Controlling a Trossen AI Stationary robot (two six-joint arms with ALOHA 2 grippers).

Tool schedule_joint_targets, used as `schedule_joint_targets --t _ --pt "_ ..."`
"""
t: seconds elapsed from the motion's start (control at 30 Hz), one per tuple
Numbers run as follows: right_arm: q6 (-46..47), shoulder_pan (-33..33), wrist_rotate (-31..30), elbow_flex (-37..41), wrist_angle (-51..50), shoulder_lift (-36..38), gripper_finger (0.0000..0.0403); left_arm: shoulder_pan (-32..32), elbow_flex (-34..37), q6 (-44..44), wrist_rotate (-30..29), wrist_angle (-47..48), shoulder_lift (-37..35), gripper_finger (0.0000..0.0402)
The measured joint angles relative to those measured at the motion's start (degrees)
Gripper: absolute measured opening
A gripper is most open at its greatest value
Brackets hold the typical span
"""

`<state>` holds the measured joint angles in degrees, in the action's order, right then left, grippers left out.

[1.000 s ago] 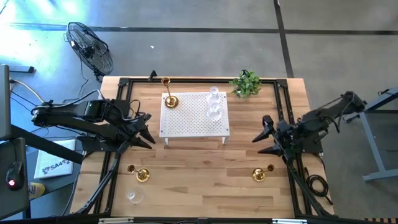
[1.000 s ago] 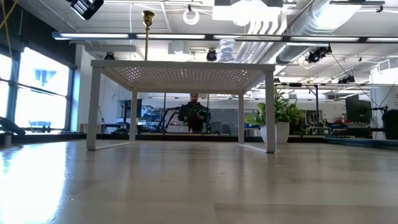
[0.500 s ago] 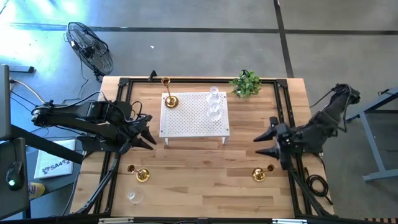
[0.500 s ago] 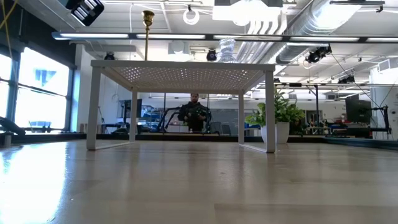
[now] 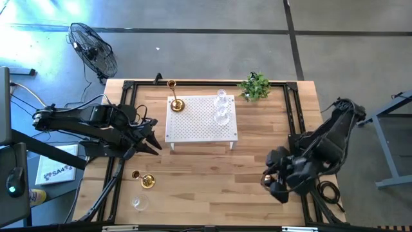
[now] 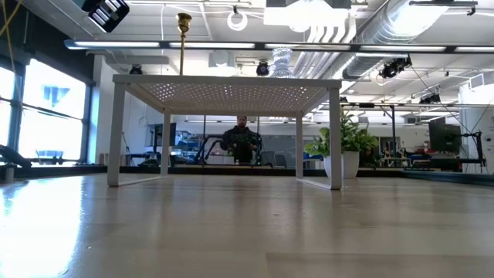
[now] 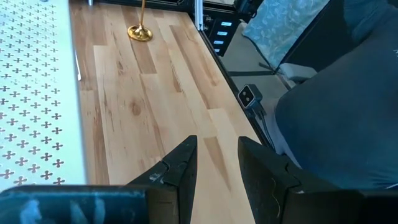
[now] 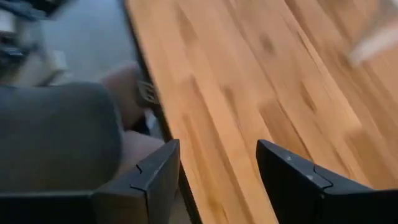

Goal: Pick & Place candle stick holders
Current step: Put the right gold candle holder on the shelf aligned with the other gold candle holder

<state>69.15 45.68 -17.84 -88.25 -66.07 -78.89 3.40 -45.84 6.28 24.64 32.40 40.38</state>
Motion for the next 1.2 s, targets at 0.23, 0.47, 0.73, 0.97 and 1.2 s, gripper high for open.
schedule_joint_targets --t 0.23,0.47,0.73,0.97,1.2 --pt "16.0 -1.6 8.1 -9.4 -18.9 -9.4 0.0204 0.0 0.0 -2.0 0.1 0.0 0.0 0.0113" --pt "23.4 -4.1 16.4 -10.3 -23.8 -13.0 0.0204 0.0 0.0 -5.2 0.3 0.3 0.0 0.0113" --pt "23.6 -4.9 17.6 -10.3 -23.9 -14.4 0.0204 0.0 0.0 -6.6 0.4 0.5 0.0 0.0113" --pt "23.4 -5.0 17.8 -10.3 -23.9 -14.4 0.0204 0.0 0.0 -6.5 0.4 0.5 0.0 0.0113" --pt "24.2 -4.3 18.3 -10.3 -23.9 -14.4 0.0204 0.0 0.0 -6.1 0.4 0.8 0.0 0.0113"
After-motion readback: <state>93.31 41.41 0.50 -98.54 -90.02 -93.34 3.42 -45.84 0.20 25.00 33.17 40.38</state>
